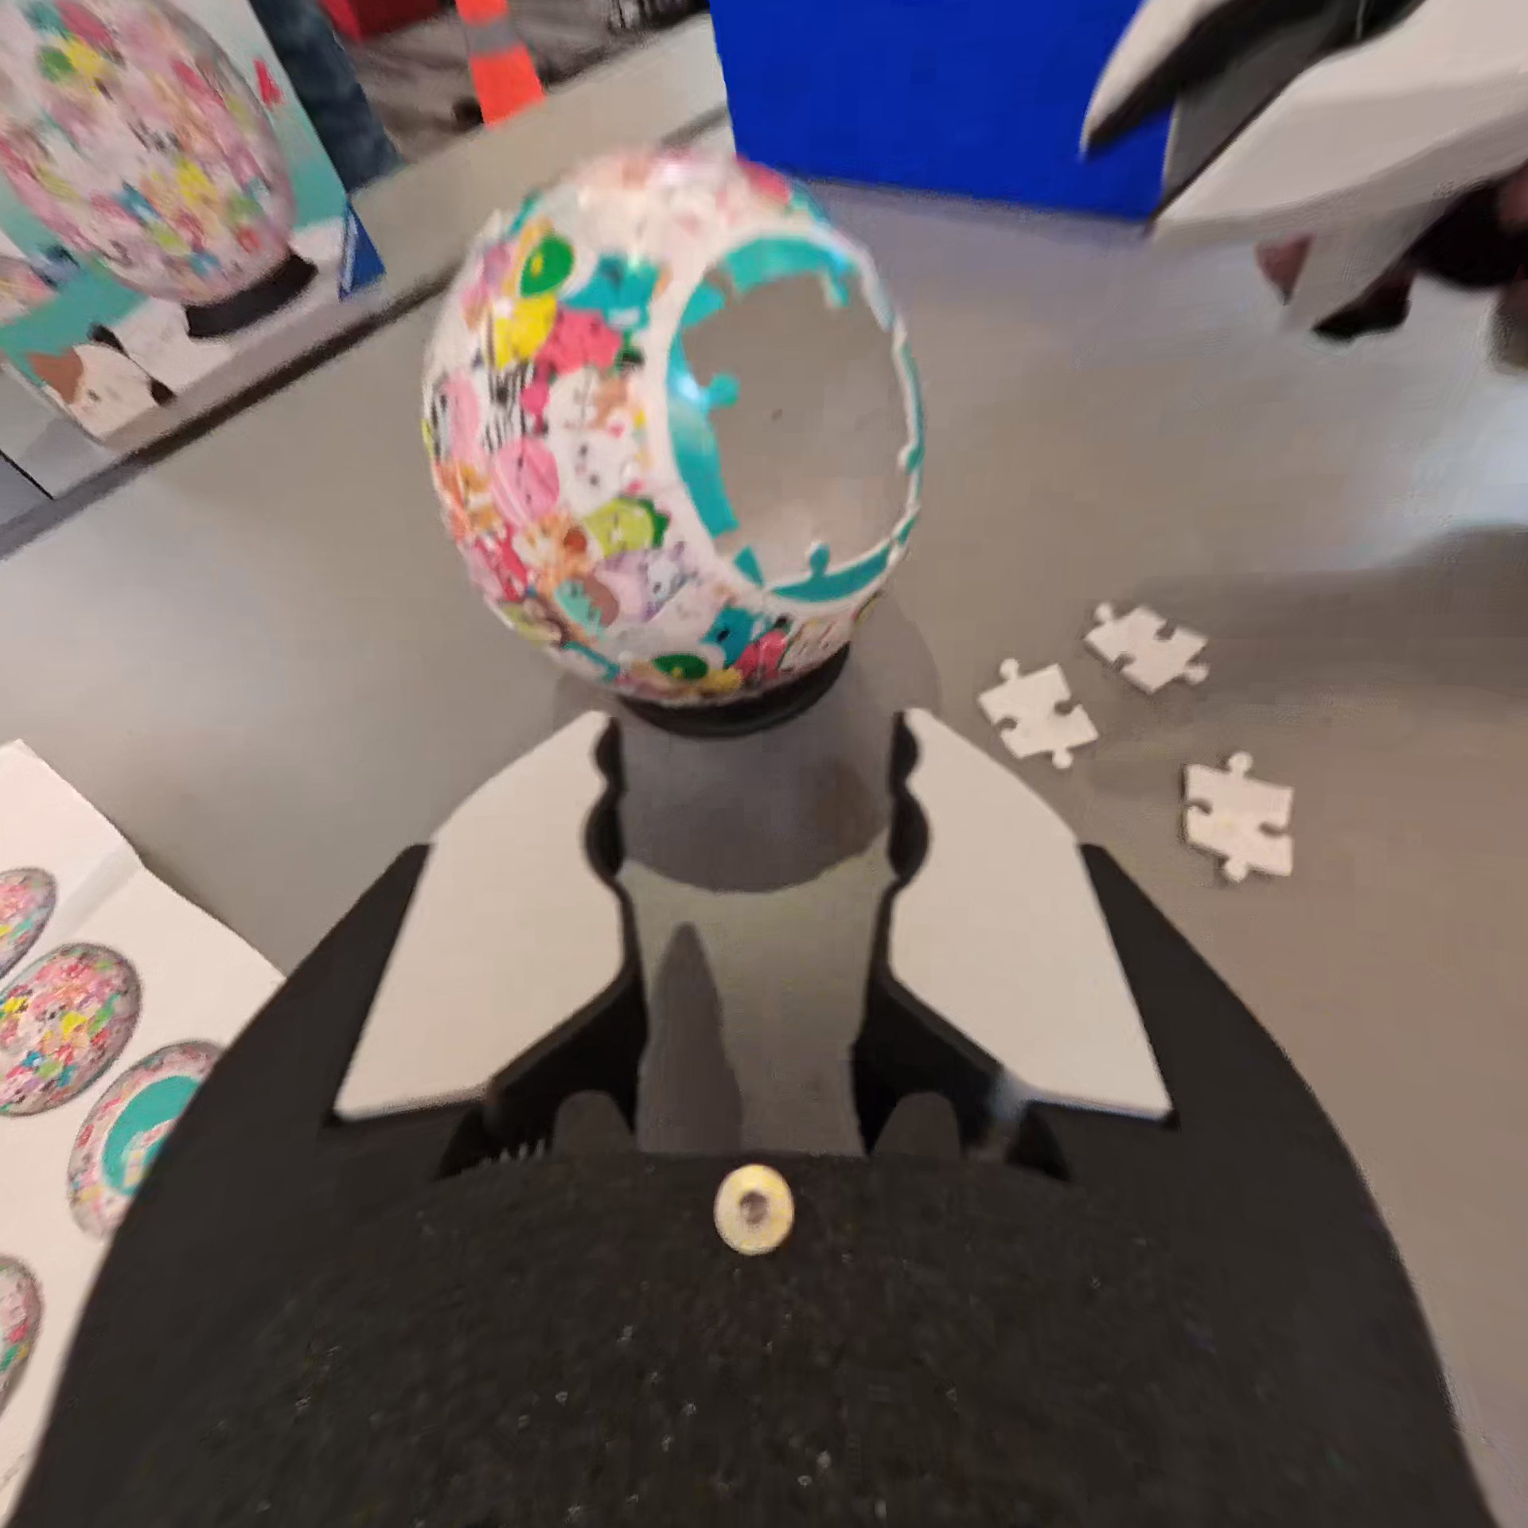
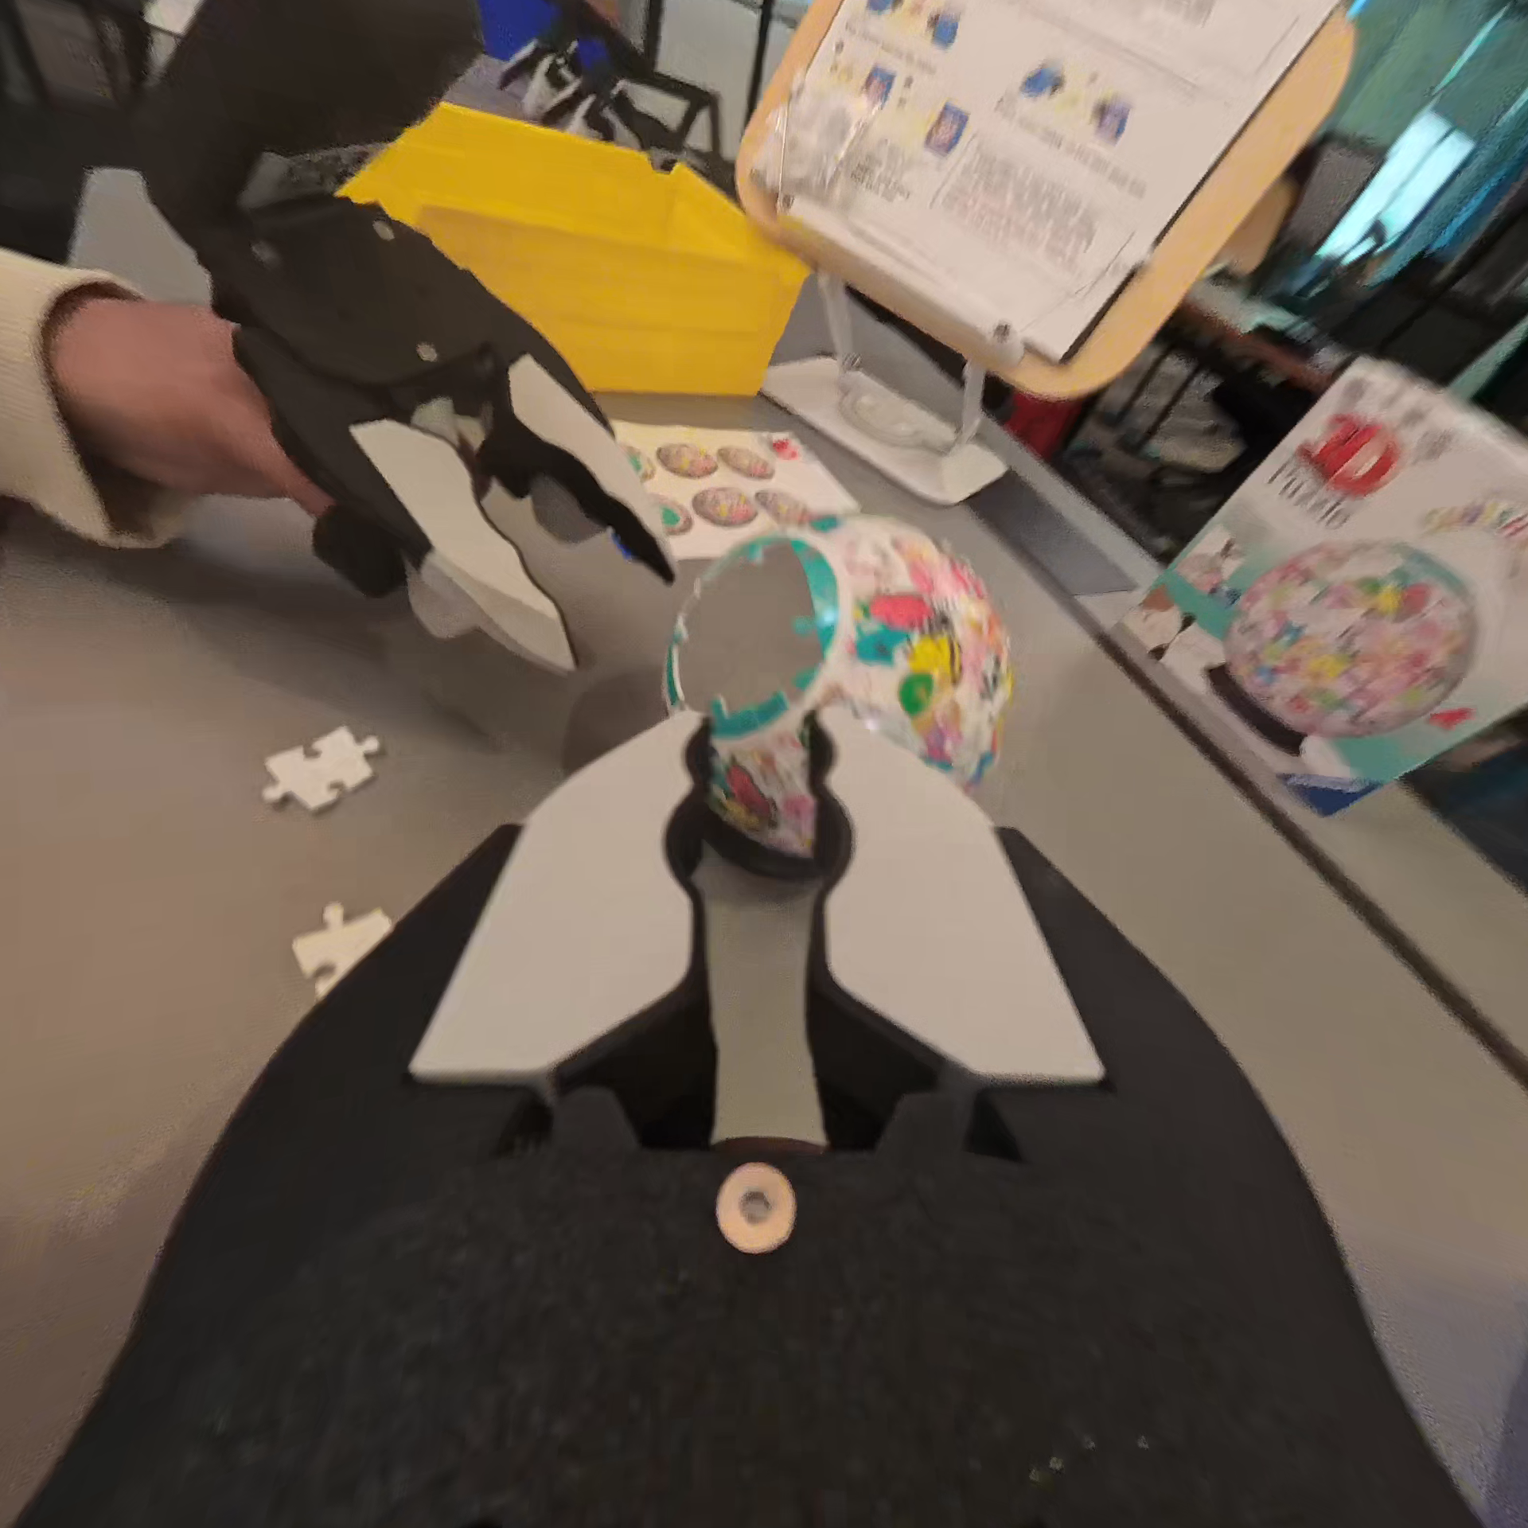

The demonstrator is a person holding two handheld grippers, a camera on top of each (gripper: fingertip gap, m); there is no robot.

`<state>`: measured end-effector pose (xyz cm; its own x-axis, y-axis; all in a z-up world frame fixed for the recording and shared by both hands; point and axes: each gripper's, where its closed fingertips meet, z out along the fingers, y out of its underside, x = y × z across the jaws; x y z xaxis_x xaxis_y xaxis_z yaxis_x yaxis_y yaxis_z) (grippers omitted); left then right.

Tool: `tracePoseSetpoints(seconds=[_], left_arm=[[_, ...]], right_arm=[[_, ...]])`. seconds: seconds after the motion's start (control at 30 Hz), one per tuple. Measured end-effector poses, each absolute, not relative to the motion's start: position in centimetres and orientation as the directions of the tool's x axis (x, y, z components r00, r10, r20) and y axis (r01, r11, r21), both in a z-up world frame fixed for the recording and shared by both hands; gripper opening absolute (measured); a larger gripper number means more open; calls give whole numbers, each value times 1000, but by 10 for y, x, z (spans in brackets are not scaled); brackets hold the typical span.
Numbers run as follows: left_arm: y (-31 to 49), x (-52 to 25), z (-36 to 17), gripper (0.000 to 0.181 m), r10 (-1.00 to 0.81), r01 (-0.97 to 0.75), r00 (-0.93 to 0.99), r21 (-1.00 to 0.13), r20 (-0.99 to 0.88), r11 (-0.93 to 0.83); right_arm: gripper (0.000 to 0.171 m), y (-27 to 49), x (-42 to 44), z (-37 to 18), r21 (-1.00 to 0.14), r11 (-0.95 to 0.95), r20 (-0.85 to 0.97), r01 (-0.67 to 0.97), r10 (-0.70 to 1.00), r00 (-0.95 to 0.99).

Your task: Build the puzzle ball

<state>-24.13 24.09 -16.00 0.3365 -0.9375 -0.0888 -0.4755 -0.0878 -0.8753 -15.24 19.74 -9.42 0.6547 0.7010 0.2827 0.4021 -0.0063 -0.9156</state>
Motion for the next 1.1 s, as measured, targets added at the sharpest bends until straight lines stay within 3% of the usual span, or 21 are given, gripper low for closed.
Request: tracePoseSetpoints(seconds=[0.07, 0.1, 0.17, 0.27, 0.4, 0.5, 0.73, 0.87, 1.03, 1.1], left_arm=[[245, -240, -170, 95, -960, -499, 271, -863, -69, -79], [254, -239, -176, 96, -962, -528, 260, -846, -84, -69], [270, -233, -184, 102, -967, -562, 233, -826, -106, -45], [274, -214, -182, 106, -989, -548, 146, -833, -7, -75], [276, -207, -181, 110, -992, -562, 125, -822, 29, -94], [274, -211, -184, 103, -990, -568, 138, -817, 22, -98], [264, -219, -189, 104, -990, -607, 138, -790, -3, -83], [272, -216, -189, 102, -989, -610, 148, -788, -3, -88], [270, -212, -191, 111, -987, -619, 158, -778, 7, -104], [265, -215, -194, 111, -988, -637, 156, -763, 9, -107]], right_arm=[[64, 210, -127, -119, -888, -144, 205, 437, 728, 654], [78, 219, -116, -132, -850, -200, 211, 488, 719, 662], [101, 237, -112, -150, -818, -214, 240, 534, 717, 655], [114, 249, -135, -175, -774, -272, 168, 572, 782, 600], [124, 267, -155, -172, -777, -245, 185, 580, 792, 582], [121, 276, -155, -171, -772, -220, 220, 596, 787, 576], [120, 266, -164, -168, -787, -434, -152, 439, 825, 544], [122, 263, -160, -170, -806, -354, -73, 475, 855, 514], [124, 274, -156, -188, -714, -242, 232, 657, 804, 548], [128, 275, -160, -187, -718, -260, 205, 645, 807, 554]])
